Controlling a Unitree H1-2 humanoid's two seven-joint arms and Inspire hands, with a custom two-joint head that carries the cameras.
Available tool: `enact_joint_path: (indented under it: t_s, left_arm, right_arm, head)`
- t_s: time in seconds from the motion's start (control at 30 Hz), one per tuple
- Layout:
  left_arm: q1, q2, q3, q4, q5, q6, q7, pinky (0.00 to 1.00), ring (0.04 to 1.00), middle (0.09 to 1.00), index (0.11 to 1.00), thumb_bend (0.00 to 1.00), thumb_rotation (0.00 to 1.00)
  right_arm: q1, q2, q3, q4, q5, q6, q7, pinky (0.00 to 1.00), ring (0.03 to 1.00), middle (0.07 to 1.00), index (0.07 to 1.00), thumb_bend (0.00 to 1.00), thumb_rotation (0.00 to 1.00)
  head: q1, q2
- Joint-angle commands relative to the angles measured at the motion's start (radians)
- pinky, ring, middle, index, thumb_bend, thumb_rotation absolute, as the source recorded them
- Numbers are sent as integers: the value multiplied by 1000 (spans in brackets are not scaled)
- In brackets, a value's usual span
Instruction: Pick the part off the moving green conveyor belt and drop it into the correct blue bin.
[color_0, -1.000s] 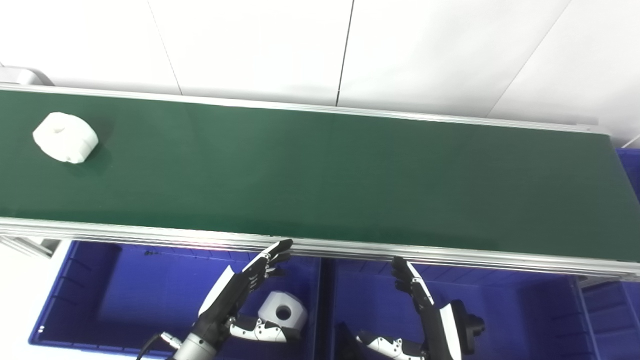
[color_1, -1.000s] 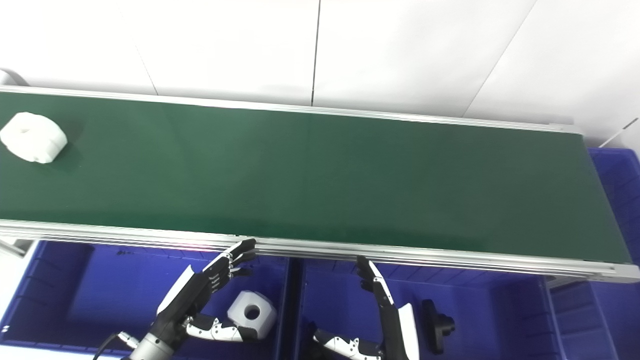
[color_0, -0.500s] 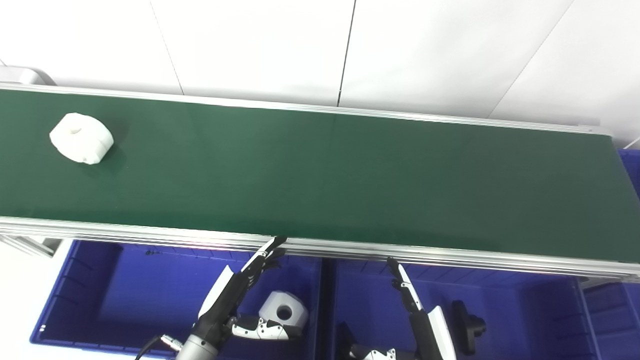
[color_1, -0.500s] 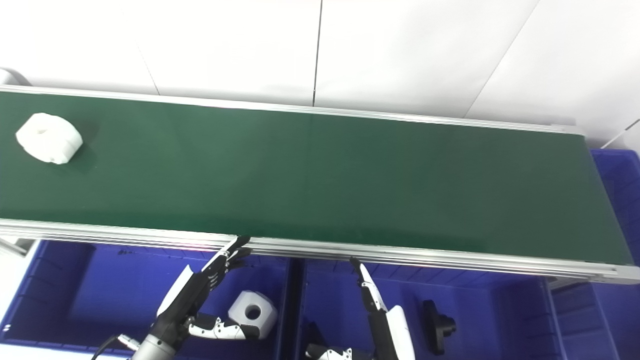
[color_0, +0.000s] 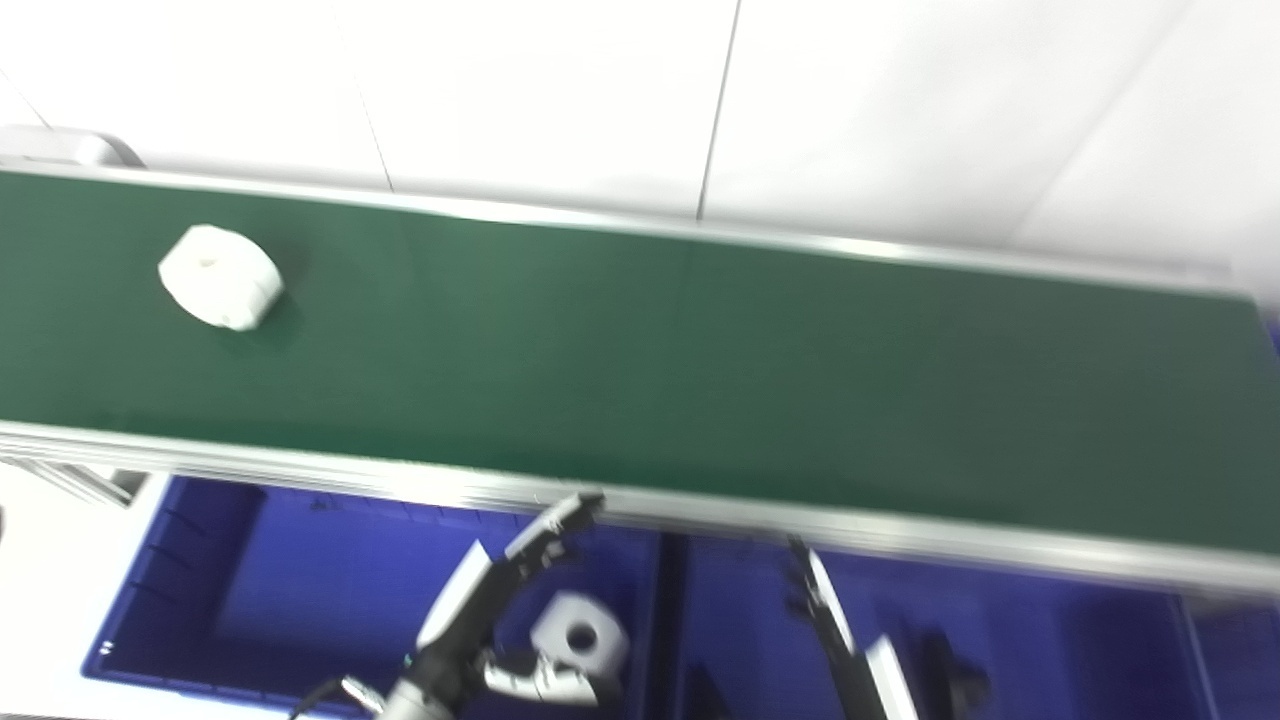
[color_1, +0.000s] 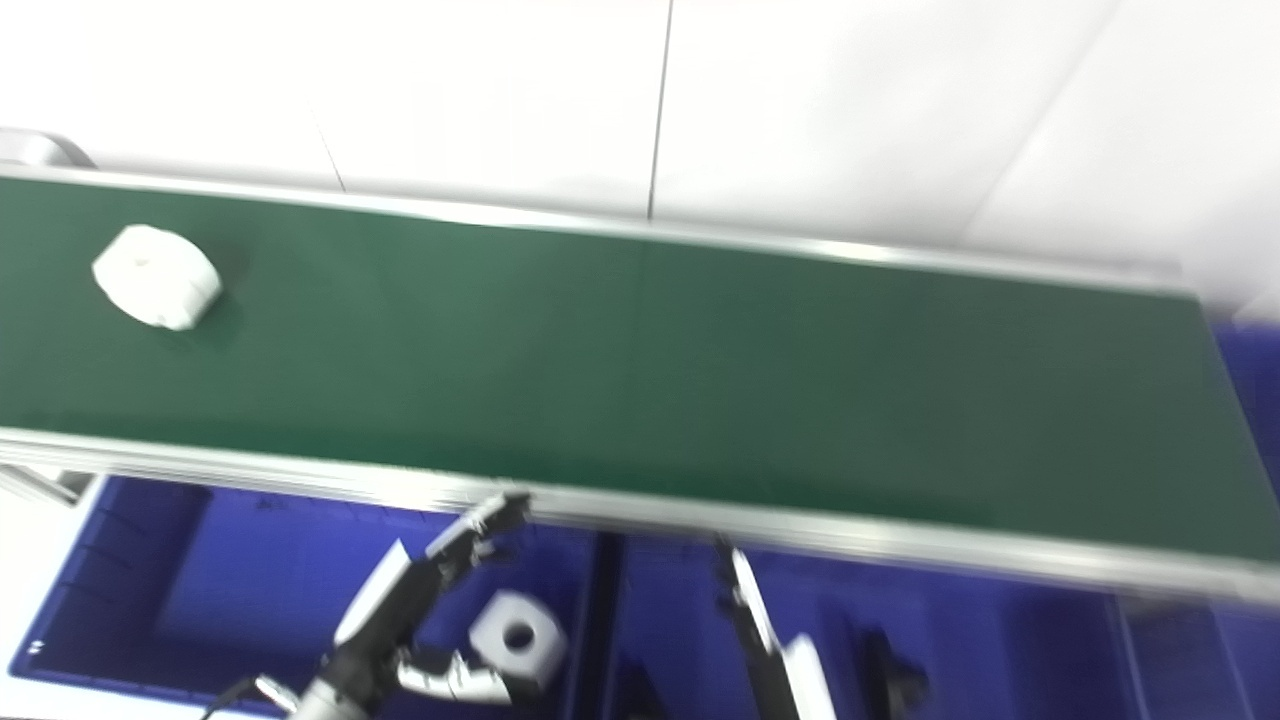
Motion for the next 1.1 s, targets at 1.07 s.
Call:
enact_joint_path:
  t_s: [1.07]
  left_arm:
    - [-254, 133, -419, 159, 23, -40, 527, 613, 771, 822, 783, 735, 218]
  right_arm:
    - [-116, -79, 200, 96, 65, -48, -259, 996, 994, 1000, 1000, 832, 448]
  head:
    - [84, -75]
